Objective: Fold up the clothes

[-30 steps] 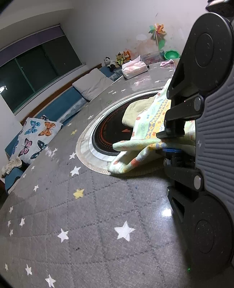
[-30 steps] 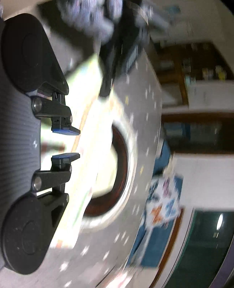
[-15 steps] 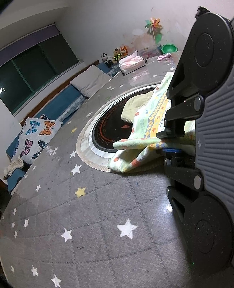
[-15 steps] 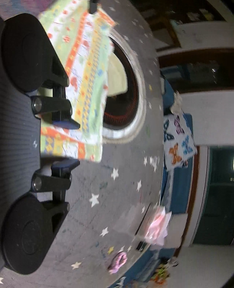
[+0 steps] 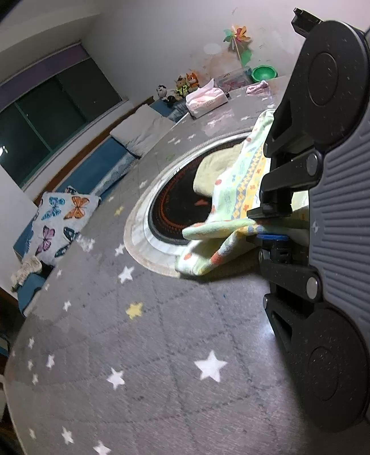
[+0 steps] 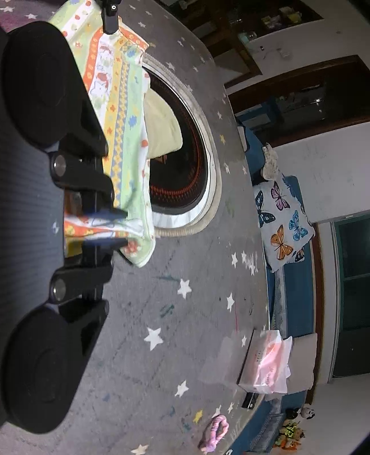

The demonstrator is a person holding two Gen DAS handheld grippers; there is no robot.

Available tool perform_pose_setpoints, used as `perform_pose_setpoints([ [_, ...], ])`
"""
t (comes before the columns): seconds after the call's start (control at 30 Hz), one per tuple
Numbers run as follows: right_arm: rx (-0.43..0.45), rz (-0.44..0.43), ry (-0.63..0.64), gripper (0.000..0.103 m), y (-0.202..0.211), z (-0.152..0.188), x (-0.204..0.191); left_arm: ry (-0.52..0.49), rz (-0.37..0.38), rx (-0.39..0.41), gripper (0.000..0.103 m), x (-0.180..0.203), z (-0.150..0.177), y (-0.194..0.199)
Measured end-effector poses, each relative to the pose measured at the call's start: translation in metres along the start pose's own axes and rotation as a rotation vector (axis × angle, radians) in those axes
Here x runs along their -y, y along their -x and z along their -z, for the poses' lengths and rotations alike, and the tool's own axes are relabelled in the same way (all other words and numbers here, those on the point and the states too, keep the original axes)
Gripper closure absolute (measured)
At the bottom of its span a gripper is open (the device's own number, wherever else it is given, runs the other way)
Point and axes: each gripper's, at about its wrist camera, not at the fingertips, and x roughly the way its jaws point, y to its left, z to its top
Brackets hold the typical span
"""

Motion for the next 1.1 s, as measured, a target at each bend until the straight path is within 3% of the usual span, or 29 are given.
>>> perform_pose_setpoints([
  [0.23,0.091,0.0,0.005,0.097,0.034,-0.011,-0.002,-0.097,0.052,0.031,0.095,0.04,-0.01,0.008],
  [0.4,0.158,0.05,0.016,0.097,0.066,-0.025,0.012,-0.167,0.094,0.025,0.095,0.081,-0.011,-0.005],
  [0.87,0.24,0.303,-0.061,0.097,0.135,-0.039,0.12,-0.286,0.223,-0.104,0.095,0.2,0.018,-0.095],
  [1.1,0.209,0.395,-0.131,0.097,0.137,-0.023,0.18,-0.344,0.223,-0.207,0.095,0.231,0.048,-0.136],
])
